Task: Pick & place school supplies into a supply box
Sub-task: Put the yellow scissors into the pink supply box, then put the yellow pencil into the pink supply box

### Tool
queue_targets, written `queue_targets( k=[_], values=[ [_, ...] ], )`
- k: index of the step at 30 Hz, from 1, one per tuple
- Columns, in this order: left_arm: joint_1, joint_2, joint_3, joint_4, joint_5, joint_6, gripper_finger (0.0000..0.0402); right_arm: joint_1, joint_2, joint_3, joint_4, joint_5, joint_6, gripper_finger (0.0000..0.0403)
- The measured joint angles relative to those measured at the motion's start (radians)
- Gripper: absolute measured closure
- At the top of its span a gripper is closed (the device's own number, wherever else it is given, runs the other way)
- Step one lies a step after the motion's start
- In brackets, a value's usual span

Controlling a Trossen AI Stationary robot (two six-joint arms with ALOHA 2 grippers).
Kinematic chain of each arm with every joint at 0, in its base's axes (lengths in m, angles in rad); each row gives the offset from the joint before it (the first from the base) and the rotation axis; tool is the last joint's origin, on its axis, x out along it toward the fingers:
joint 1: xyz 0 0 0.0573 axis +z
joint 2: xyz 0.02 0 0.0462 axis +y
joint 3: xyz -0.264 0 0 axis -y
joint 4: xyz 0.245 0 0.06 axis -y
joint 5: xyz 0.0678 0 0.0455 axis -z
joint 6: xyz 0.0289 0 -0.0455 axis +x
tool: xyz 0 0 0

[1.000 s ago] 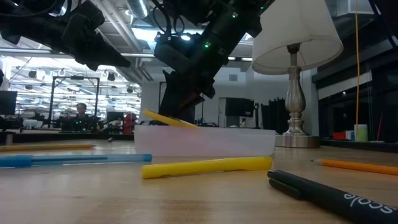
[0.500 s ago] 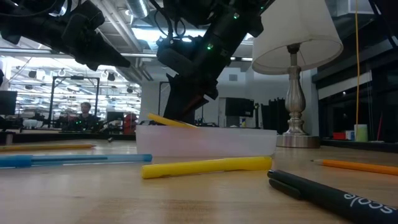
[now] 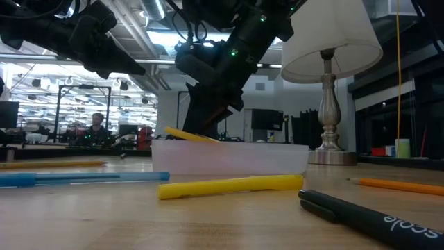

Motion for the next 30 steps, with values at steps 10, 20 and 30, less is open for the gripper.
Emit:
queue_targets(
  k=[10,20,30],
  values=[
    [0.0,0.0,0.0,0.0,0.0,0.0,0.0398,-0.008,0.0,0.0,-0.011,-0.048,-0.006,0.0291],
    [0.0,0.0,0.0,0.0,0.0,0.0,0.0398,-0.008,0.0,0.0,-0.009,-0.053,-0.005,0.0316],
    [0.0,0.0,0.0,0.0,0.0,0.0,0.0398,-0.009,0.0,0.0,-0.006,-0.053,-0.003,0.0244]
  ],
)
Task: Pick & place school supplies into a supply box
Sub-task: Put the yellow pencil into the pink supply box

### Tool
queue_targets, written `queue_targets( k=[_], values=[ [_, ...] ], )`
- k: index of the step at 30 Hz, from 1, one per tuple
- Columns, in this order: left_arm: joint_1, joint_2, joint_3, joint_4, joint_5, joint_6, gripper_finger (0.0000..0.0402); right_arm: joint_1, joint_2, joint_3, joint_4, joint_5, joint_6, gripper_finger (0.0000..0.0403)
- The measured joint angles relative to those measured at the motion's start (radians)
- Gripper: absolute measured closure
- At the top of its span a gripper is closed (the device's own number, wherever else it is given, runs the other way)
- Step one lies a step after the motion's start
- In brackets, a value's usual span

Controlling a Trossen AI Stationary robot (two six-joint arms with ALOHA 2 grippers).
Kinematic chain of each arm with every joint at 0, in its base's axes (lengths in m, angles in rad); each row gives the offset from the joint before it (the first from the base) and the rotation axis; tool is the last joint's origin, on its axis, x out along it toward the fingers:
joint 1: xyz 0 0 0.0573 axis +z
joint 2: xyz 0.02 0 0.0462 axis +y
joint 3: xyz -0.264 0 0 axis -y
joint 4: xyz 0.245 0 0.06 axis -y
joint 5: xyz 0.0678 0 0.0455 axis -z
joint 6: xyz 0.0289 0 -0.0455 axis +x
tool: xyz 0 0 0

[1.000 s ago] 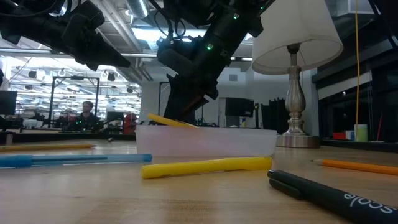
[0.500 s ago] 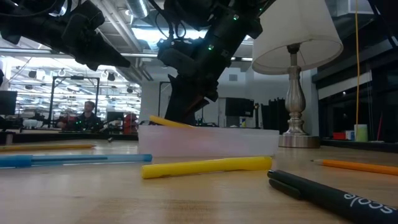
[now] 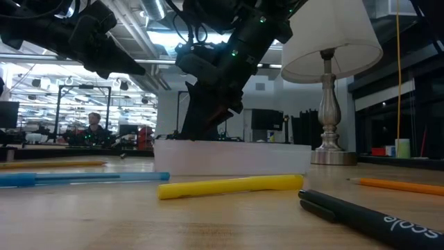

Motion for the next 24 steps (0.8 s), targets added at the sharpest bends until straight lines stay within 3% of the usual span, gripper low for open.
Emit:
queue_targets(
  k=[12,24],
  values=[
    [0.0,0.0,0.0,0.0,0.0,0.0,0.0398,-0.002,-0.004,0.005,-0.015,0.0,-0.004,0.0235],
    [0.0,0.0,0.0,0.0,0.0,0.0,0.0398,-0.001,-0.006,0.207,-0.203,0.0,-0.107,0.0234]
  ],
)
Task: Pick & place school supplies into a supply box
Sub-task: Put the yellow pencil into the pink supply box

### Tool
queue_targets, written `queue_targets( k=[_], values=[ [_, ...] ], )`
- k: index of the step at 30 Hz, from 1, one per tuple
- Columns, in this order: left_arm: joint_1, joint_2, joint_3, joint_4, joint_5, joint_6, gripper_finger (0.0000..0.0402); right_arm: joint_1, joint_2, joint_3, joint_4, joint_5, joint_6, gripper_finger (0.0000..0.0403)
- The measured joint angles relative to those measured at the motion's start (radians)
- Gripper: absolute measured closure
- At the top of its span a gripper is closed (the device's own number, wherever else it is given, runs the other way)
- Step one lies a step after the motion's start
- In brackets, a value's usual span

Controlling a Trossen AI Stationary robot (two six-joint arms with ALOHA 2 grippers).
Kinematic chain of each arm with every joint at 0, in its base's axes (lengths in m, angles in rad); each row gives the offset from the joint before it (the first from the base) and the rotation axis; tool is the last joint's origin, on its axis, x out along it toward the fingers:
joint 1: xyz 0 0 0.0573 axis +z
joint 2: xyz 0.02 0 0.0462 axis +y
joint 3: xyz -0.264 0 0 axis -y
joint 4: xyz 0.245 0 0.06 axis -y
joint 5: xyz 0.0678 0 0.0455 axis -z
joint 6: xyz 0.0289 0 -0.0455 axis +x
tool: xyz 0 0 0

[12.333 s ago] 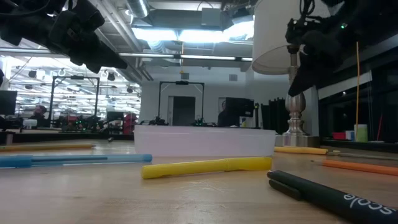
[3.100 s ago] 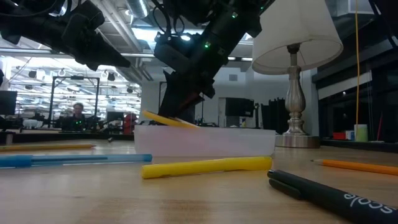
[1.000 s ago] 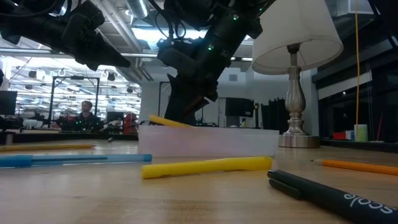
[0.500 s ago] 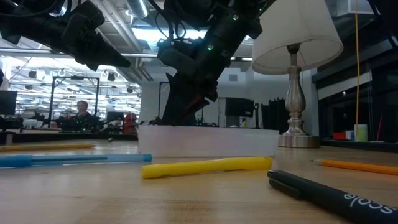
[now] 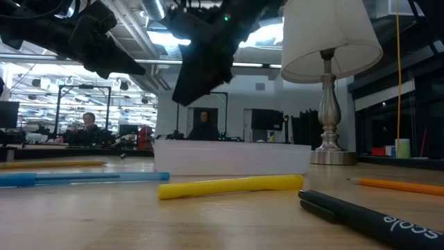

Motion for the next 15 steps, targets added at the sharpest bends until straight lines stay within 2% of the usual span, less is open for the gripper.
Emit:
queue_targets(
  k=[6,11,15],
  values=[
    [0.0,0.0,0.0,0.0,0.0,0.0,0.0398,0.0,-0.009,0.027,-0.072,0.023,-0.003,0.0234],
    [0.0,0.0,0.0,0.0,0.0,0.0,0.0398,0.023,-0.034,0.027,-0.089,0.207,-0.001,0.0234],
    [0.0,0.0,0.0,0.0,0.0,0.0,0.0398,0.057,-0.048,0.027,-0.078,0.242,-0.005,0.024]
  ],
)
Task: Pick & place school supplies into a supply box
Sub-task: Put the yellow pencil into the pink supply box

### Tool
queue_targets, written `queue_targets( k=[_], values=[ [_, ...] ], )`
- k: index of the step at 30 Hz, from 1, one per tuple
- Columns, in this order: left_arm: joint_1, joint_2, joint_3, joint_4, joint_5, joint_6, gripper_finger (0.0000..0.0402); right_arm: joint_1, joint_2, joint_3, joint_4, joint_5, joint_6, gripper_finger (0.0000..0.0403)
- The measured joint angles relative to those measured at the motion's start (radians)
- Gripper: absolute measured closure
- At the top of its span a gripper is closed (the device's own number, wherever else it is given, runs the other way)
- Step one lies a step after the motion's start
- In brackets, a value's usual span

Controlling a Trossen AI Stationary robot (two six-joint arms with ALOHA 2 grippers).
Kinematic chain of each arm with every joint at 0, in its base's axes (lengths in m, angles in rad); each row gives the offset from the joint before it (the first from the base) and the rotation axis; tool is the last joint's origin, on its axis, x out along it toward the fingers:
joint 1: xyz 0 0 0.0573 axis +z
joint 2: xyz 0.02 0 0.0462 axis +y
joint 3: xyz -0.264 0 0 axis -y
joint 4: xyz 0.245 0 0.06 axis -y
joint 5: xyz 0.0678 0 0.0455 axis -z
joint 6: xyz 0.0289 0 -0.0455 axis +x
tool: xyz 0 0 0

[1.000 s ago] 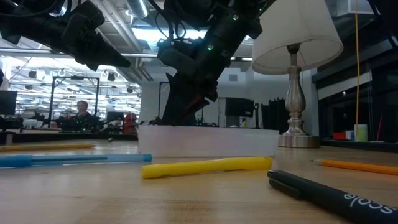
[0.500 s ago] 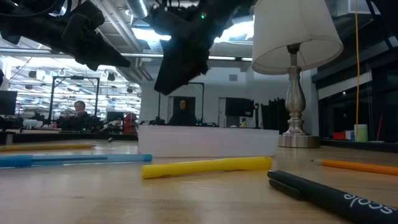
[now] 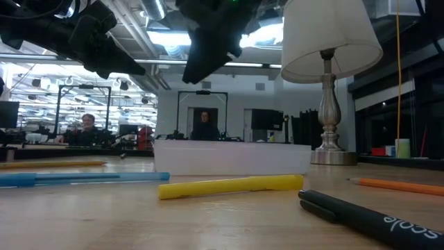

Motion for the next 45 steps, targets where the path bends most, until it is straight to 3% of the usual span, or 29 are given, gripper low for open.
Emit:
queue_targets(
  k=[5,13,21,26,33,39,45],
  values=[
    [0.0,0.0,0.0,0.0,0.0,0.0,0.0398,0.027,0.0,-0.045,0.073,0.0,-0.02,0.0278],
    [0.0,0.0,0.0,0.0,0.0,0.0,0.0398,0.048,-0.005,-0.158,0.259,-0.031,-0.003,0.0389],
    [0.0,0.0,0.0,0.0,0.0,0.0,0.0398,0.07,-0.005,-0.169,0.247,-0.025,-0.064,0.0376],
    [0.0,0.0,0.0,0.0,0.0,0.0,0.0398,0.071,-0.013,-0.209,0.235,-0.025,-0.082,0.0397],
    [0.0,0.0,0.0,-0.004,0.002,-0.003,0.0398,0.073,-0.224,-0.582,0.486,0.007,0.006,0.0376],
    [0.0,0.0,0.0,0.0,0.003,-0.002,0.0398,0.082,-0.484,-0.938,0.939,0.027,-0.023,0.038],
    [0.0,0.0,0.0,0.001,0.004,-0.016,0.0398,0.064,-0.56,-1.19,1.325,0.031,-0.101,0.0391]
  ],
)
